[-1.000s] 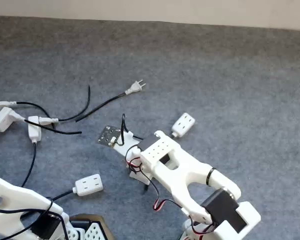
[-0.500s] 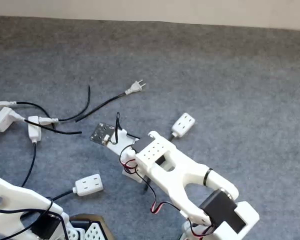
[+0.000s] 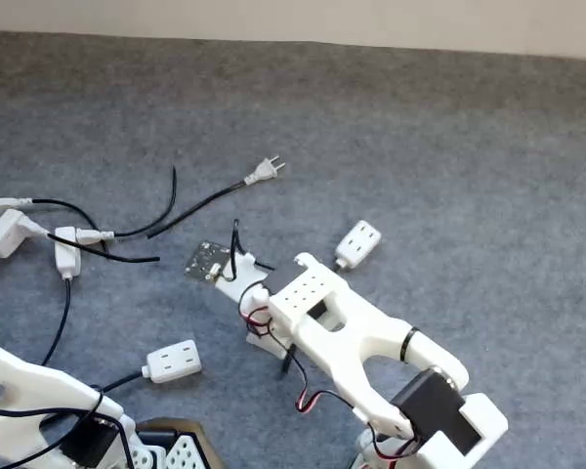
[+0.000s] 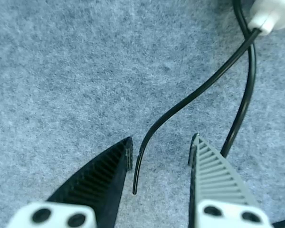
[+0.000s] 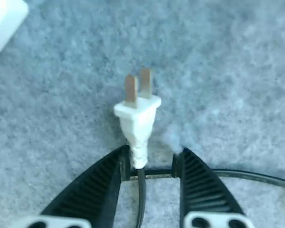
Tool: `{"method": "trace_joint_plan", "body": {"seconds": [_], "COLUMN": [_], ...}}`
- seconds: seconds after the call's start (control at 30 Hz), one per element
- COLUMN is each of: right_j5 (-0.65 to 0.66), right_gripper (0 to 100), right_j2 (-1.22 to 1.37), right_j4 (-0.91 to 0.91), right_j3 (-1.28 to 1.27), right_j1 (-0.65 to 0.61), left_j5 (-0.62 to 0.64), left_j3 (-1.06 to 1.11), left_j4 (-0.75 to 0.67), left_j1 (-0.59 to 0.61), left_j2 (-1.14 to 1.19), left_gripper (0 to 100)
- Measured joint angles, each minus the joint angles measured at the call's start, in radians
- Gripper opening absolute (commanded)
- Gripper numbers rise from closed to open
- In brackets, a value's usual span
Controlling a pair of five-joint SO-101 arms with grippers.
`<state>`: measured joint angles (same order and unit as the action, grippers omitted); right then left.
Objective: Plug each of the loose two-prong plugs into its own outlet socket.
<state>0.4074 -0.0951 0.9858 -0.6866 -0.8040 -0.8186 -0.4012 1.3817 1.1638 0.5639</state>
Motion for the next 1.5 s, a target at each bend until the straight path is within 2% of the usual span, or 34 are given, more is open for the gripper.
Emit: {"method": "trace_joint_plan", "body": {"seconds": [0.47,0.6,0.87,0.97,1.07,1.13,1.23,1.37,1.5], "right_j5": [0.000,0.000,0.000,0.000,-0.006,-0.063,-0.114,-0.126,-0.129], "right_gripper": [14.6,0.2,0.5,0.5,0.5,0.5,0.5,0.5,0.5], "right_j2": [0.052,0.063,0.074,0.075,0.058,0.006,-0.123,-0.319,-0.485], "right_j4": [-0.064,-0.074,-0.063,0.064,0.238,0.255,0.163,-0.121,-0.328], "right_j3": [0.002,0.002,0.029,0.123,0.267,0.327,0.282,-0.017,-0.287], "right_j1": [0.011,0.012,0.035,0.046,0.051,0.051,0.051,-0.003,-0.017], "left_j5": [0.000,0.000,0.000,0.000,0.003,0.003,0.037,0.074,0.092], "left_j3": [0.000,0.000,-0.002,-0.052,-0.137,-0.172,-0.152,-0.021,0.219], "left_j4": [0.000,0.000,0.000,0.061,0.198,0.299,0.356,0.365,0.270], "left_j1": [0.000,0.000,-0.014,-0.060,-0.129,-0.187,-0.282,-0.394,-0.520], "left_j2": [0.000,0.000,0.000,-0.020,-0.080,-0.133,-0.226,-0.390,-0.628], "left_gripper": [21,21,21,21,21,21,21,21,24]}}
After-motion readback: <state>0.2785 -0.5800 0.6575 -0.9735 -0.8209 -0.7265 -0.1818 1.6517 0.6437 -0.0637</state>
